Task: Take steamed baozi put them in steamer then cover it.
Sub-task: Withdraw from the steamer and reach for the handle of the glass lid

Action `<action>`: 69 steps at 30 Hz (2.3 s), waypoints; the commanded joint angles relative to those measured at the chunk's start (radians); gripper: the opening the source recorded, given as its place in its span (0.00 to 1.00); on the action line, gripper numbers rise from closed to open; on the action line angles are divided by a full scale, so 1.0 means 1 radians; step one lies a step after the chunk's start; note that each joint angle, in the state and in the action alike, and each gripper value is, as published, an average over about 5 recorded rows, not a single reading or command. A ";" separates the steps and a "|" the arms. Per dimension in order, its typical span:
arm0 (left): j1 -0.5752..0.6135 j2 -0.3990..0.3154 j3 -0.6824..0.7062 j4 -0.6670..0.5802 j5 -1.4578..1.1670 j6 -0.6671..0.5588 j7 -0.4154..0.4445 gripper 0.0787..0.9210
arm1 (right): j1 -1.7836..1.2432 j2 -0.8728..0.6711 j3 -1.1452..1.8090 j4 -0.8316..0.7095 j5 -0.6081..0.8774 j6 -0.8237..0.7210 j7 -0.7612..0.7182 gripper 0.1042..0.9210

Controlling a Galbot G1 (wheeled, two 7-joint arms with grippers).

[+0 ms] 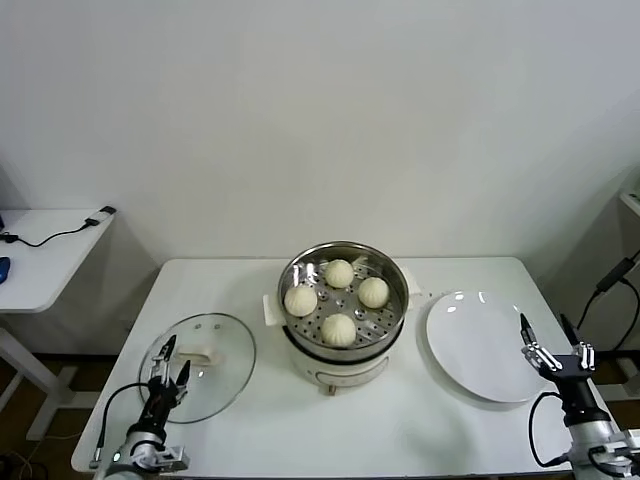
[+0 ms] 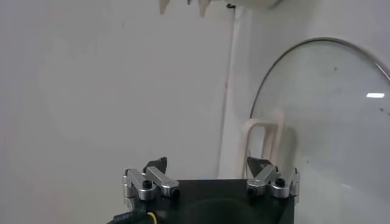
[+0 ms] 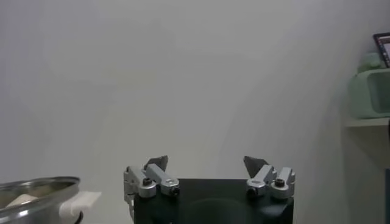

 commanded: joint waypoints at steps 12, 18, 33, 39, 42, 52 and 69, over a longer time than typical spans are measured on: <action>-0.097 -0.017 0.011 0.101 0.071 0.023 -0.004 0.88 | -0.006 0.003 0.008 -0.003 -0.002 0.006 0.000 0.88; -0.125 -0.031 0.021 0.117 0.070 0.045 -0.007 0.88 | -0.006 0.008 0.006 -0.010 -0.016 0.013 -0.001 0.88; -0.236 -0.062 0.037 0.232 0.075 0.098 -0.099 0.88 | -0.017 0.013 0.014 -0.012 -0.020 0.029 -0.001 0.88; -0.260 -0.066 0.041 0.275 0.082 0.091 -0.105 0.88 | -0.017 0.013 0.015 -0.011 -0.020 0.030 -0.002 0.88; -0.265 -0.065 0.038 0.297 0.085 0.079 -0.116 0.88 | -0.018 0.014 0.015 -0.012 -0.020 0.032 -0.002 0.88; -0.248 -0.060 0.034 0.300 0.080 0.050 -0.127 0.72 | -0.015 0.012 0.012 -0.016 -0.020 0.036 -0.003 0.88; -0.109 -0.059 0.022 -0.009 0.015 0.275 0.098 0.15 | -0.019 0.004 0.009 -0.006 -0.016 0.041 -0.005 0.88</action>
